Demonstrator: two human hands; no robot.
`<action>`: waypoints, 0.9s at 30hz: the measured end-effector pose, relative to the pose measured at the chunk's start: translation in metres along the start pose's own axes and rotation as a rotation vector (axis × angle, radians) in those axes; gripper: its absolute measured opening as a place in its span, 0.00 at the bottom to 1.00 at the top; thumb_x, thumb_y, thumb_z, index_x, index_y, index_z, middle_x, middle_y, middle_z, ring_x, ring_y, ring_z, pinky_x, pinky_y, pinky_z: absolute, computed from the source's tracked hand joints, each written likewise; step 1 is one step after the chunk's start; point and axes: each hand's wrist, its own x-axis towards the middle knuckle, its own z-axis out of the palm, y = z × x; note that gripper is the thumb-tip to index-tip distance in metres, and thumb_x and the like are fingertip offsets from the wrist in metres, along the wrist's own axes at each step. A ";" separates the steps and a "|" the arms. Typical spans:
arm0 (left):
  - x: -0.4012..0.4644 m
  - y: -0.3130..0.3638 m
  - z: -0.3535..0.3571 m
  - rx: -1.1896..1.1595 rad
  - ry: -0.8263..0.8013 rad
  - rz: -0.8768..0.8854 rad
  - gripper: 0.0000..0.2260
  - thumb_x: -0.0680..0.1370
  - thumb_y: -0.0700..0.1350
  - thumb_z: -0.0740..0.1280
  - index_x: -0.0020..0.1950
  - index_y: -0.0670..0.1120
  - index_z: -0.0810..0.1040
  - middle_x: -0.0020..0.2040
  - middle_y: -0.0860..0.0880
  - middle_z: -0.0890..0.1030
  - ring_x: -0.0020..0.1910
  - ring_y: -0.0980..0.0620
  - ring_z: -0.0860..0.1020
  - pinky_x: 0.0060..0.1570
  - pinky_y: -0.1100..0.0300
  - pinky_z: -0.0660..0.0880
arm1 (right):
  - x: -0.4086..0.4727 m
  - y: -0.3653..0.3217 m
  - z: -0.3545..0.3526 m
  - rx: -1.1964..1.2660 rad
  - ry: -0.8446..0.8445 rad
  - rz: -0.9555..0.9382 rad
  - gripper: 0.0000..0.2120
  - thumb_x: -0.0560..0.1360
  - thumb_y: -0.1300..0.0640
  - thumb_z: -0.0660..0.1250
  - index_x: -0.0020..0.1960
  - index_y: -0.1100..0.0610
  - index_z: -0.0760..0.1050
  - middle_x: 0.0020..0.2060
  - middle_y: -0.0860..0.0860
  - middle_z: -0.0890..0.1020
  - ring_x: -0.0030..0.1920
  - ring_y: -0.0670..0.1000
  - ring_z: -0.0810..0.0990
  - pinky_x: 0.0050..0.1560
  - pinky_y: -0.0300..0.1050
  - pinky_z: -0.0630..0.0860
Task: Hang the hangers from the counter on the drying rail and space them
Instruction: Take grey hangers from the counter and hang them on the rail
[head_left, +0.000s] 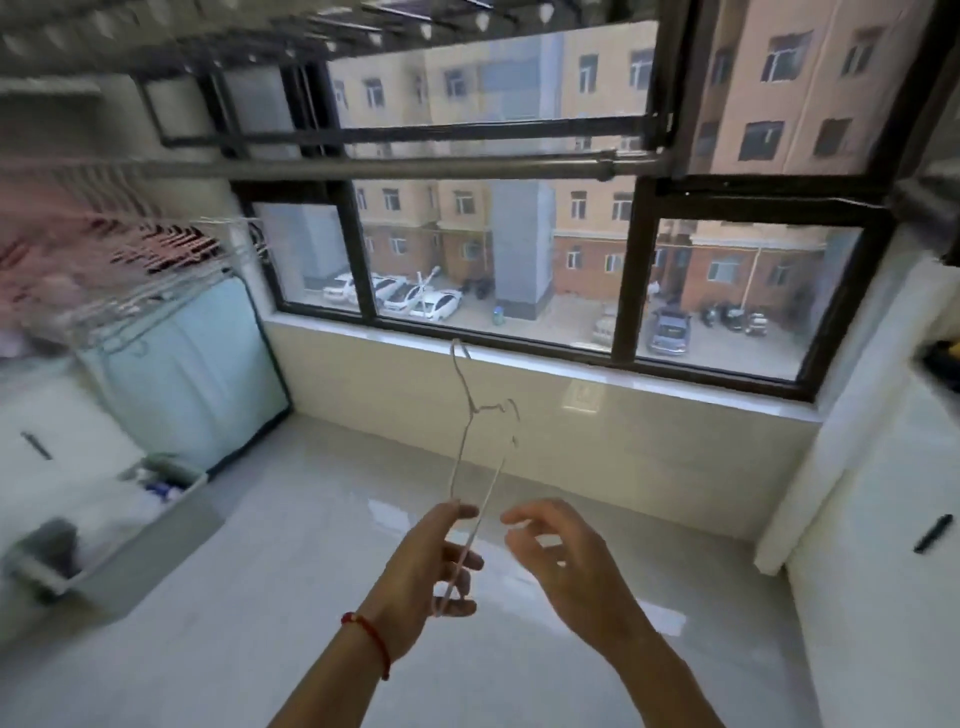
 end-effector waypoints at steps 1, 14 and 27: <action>-0.005 0.004 -0.031 -0.005 0.028 0.014 0.21 0.76 0.65 0.66 0.61 0.52 0.80 0.52 0.37 0.84 0.39 0.47 0.78 0.42 0.48 0.83 | 0.010 -0.012 0.023 0.023 -0.011 0.002 0.06 0.78 0.47 0.66 0.53 0.45 0.79 0.54 0.37 0.80 0.54 0.37 0.78 0.48 0.27 0.75; -0.024 0.069 -0.290 -0.174 0.197 0.156 0.22 0.81 0.60 0.62 0.62 0.44 0.79 0.49 0.35 0.85 0.33 0.47 0.77 0.37 0.51 0.77 | 0.107 -0.097 0.231 0.027 -0.023 -0.079 0.10 0.79 0.58 0.65 0.54 0.43 0.78 0.54 0.38 0.80 0.57 0.40 0.77 0.49 0.32 0.75; 0.083 0.212 -0.412 -0.145 0.217 0.314 0.23 0.82 0.59 0.58 0.63 0.42 0.78 0.49 0.34 0.85 0.31 0.46 0.77 0.33 0.54 0.77 | 0.253 -0.128 0.337 0.095 -0.003 -0.162 0.11 0.80 0.59 0.65 0.53 0.42 0.78 0.52 0.35 0.80 0.54 0.37 0.77 0.45 0.30 0.76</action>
